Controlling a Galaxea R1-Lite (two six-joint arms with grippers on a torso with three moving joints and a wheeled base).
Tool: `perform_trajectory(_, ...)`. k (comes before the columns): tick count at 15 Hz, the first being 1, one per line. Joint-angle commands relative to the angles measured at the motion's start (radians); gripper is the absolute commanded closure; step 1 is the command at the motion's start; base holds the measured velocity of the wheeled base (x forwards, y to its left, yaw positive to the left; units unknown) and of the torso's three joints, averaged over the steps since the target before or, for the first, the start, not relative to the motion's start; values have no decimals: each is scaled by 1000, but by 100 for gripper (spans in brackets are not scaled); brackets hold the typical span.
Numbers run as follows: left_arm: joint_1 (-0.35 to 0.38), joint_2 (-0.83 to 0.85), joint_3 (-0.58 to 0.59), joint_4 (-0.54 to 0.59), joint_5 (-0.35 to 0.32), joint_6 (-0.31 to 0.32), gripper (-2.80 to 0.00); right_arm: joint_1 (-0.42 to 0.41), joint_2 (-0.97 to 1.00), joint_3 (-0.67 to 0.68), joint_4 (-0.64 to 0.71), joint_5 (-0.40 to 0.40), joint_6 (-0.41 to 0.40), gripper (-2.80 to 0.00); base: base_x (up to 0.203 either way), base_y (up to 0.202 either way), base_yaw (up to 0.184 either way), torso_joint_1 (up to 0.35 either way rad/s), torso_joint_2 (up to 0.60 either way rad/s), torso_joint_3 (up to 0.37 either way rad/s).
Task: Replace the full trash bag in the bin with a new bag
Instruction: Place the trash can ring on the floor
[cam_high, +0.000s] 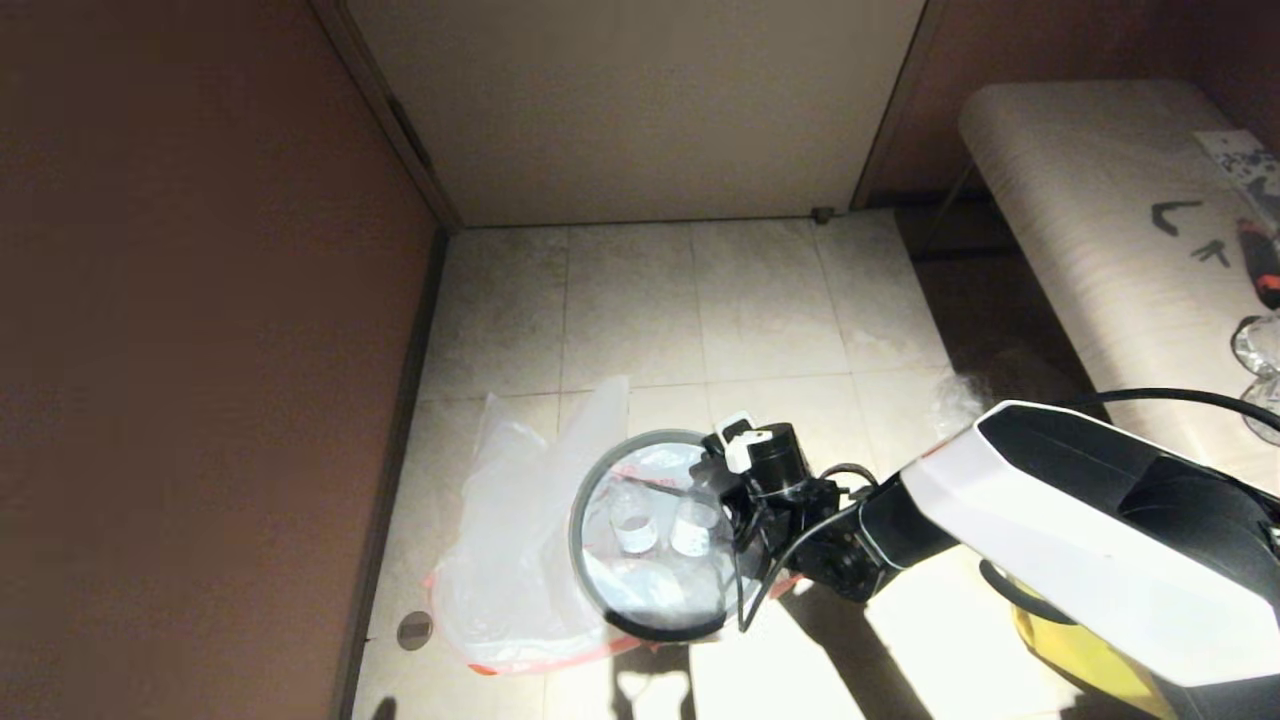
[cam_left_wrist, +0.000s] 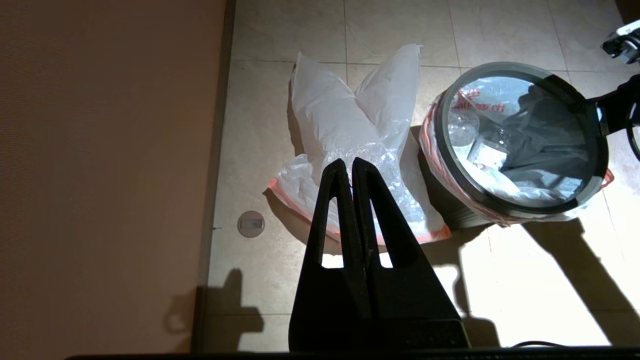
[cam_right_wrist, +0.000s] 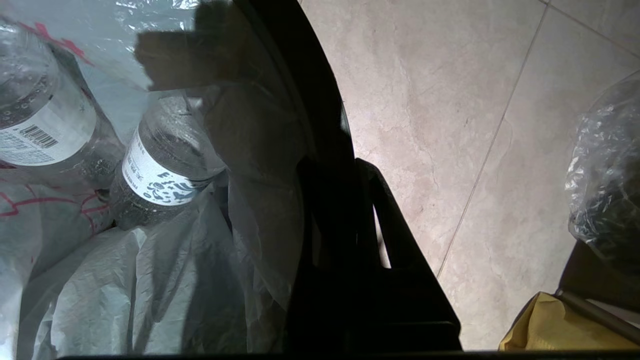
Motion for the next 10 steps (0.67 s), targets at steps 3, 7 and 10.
perform_trajectory(3,0,1,0,0,1,-1,0,0,-26,4,-3,-3,0,0,0,0,0,0,0,0)
perform_trajectory(7,0,1,0,0,1,-1,0,33,-96,38,0,-3,2,0,0,0,0,0,0,0)
perform_trajectory(10,0,1,0,0,1,-1,0,62,-166,92,1,-3,2,0,0,0,0,0,0,0)
